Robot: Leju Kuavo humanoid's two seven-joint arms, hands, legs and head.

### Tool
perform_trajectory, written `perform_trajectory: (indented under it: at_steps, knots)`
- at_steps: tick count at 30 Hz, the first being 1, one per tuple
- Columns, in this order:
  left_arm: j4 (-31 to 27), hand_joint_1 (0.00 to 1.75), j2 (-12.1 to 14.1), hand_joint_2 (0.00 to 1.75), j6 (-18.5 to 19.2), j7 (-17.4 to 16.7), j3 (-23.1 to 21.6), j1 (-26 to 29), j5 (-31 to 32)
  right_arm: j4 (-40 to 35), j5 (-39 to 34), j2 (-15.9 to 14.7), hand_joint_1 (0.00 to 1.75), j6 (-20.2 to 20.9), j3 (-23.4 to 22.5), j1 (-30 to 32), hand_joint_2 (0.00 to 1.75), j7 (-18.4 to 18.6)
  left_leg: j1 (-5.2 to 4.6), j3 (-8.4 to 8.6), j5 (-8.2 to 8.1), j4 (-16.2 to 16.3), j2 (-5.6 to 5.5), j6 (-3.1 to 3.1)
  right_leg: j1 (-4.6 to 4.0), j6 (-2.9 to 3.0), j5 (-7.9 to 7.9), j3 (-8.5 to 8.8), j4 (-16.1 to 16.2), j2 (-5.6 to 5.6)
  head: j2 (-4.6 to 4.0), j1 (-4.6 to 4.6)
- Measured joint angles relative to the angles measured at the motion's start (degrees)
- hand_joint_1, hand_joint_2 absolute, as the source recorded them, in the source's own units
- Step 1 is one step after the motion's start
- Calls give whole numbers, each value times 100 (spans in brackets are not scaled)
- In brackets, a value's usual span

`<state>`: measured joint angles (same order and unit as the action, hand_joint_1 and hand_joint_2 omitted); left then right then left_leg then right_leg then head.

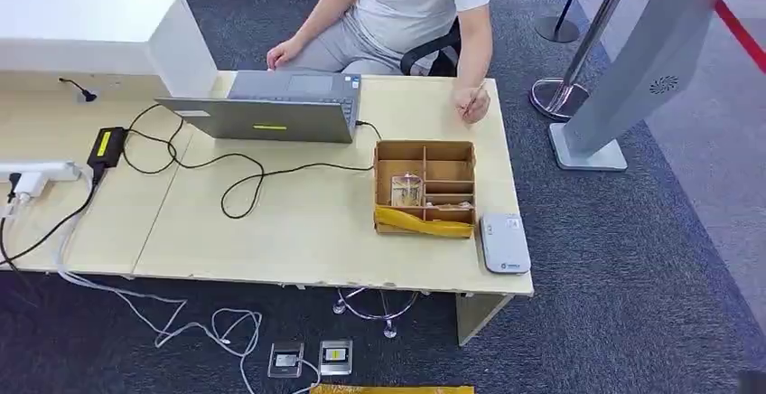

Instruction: Pass the card to the sensor for recognition and then transmit it.

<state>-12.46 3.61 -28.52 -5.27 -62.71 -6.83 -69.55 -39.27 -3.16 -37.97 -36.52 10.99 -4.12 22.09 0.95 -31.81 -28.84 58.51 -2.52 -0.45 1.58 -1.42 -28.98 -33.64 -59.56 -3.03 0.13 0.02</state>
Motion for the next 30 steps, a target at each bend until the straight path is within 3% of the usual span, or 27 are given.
perform_trajectory:
  at_steps: [2,6,12,15,19,24,30]
  knots:
    - [-2,0,15,0,13,13,0,-11,2,-603,374,-183,0,-2,-250,-71,175,392,0,7,9,1,-17,10,0,-1,0,2,0,11,0,9]
    - [0,0,22,0,35,31,-4,-1,37,-1613,447,-419,0,6,-672,-158,175,414,0,-12,15,1,-39,10,0,-3,2,4,-2,35,0,9]
    - [0,0,74,0,125,50,-96,-21,140,-3116,1164,-820,0,346,-493,-981,175,1088,-5,-5,23,1,-30,10,4,-5,7,-4,-5,23,0,13]
    - [0,0,109,0,173,90,-140,-19,238,-3875,1722,-924,0,932,-139,-1432,175,1225,-4,-18,24,0,-34,9,4,-5,7,-4,-7,31,0,11]
    - [0,0,146,0,234,152,-190,-33,321,-4665,2540,-837,0,1617,625,-2061,175,1260,4,-15,28,0,-43,3,-5,-4,7,-6,-8,34,0,11]
    - [0,0,199,0,330,354,-286,-54,459,-4949,3383,-369,0,1795,1761,-2529,175,875,11,-16,28,0,-55,2,-12,-2,5,-7,-7,39,0,11]
    - [-2,0,247,0,337,398,-391,-58,496,-4949,3553,13,0,1842,2571,-2734,175,801,10,-21,29,0,-59,0,-11,-2,5,-11,-7,47,0,11]
